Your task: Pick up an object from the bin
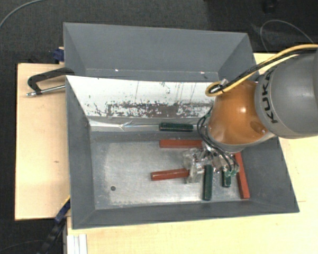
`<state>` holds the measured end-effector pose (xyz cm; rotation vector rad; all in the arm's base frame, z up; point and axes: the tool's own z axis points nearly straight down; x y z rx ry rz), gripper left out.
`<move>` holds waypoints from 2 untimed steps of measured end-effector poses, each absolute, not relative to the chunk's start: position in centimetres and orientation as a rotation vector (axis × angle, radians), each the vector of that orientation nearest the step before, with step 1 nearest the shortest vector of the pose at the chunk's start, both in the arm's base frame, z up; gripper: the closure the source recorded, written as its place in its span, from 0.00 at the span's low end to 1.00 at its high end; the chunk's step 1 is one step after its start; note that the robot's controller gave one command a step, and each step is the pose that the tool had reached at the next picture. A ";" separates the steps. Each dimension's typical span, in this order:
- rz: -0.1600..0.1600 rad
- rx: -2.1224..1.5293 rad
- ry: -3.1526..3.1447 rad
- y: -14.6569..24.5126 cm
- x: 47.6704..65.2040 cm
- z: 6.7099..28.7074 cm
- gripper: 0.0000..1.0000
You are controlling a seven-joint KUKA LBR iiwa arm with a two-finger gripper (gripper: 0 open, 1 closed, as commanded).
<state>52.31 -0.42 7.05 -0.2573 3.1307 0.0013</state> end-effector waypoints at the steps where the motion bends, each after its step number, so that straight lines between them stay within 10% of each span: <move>1: -0.002 -0.234 3.117 -1.9 54.5 17.9 1.00; 2: -0.002 -0.246 3.116 -1.5 54.7 28.8 1.00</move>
Offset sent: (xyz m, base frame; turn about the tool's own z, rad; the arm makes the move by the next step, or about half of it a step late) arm 0.0178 -0.0152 0.1024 0.0124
